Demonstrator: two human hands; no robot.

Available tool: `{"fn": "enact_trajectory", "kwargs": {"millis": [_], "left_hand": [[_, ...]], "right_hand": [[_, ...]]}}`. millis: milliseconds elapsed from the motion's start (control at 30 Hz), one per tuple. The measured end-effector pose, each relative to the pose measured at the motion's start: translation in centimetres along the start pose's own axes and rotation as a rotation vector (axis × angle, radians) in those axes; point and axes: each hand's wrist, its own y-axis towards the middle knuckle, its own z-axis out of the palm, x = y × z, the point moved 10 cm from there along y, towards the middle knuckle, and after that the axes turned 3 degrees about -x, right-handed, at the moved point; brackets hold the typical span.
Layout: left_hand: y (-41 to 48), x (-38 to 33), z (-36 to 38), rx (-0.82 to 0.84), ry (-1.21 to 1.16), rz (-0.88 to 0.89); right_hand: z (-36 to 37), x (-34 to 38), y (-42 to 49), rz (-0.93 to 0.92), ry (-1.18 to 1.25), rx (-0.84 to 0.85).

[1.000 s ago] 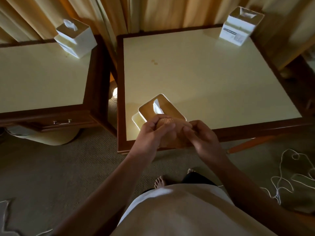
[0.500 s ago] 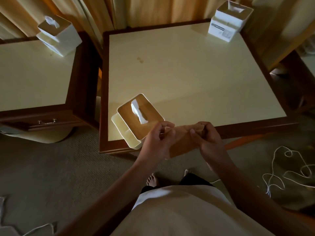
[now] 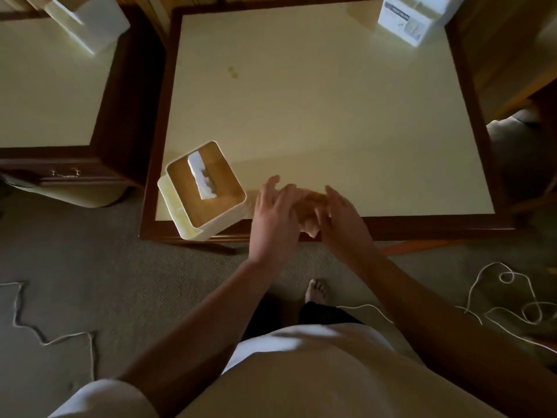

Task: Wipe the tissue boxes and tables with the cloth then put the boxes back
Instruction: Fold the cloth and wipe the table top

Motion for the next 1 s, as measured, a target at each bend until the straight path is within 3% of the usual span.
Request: {"fn": "enact_trajectory", "kwargs": {"millis": [100,233,367,633,733,867,1000], "left_hand": [[-0.8,-0.5,5.9,0.256,0.135,0.139],[-1.2,1.9,11.2,0.499,0.177,0.071],[-2.8,4.0,10.8,0.488,0.068,-0.054],[2.6,4.5,11.7,0.571,0.285,-0.145],[1.6,4.0,11.7,0.607,0.251,-0.103],[-2.2,3.3,10.5,0.521,0.188,0.013],[-0.5,3.5,10.8,0.522,0.202,-0.010]], "right_hand": [[2.7,-3.0,-0.8,-0.001,-0.391,0.151],[4.2,-5.3,-2.1,-0.059,-0.575,0.199],[4.3,-6.0,-2.2,-0.106,-0.576,0.127],[4.4,-5.7,-2.2,-0.114,-0.590,0.106],[4.4,-5.2,-2.0,-0.119,-0.582,0.110],[4.3,-4.9,-1.6,-0.137,-0.557,0.084],[4.2,-4.9,-1.2,-0.158,-0.564,0.083]]}}
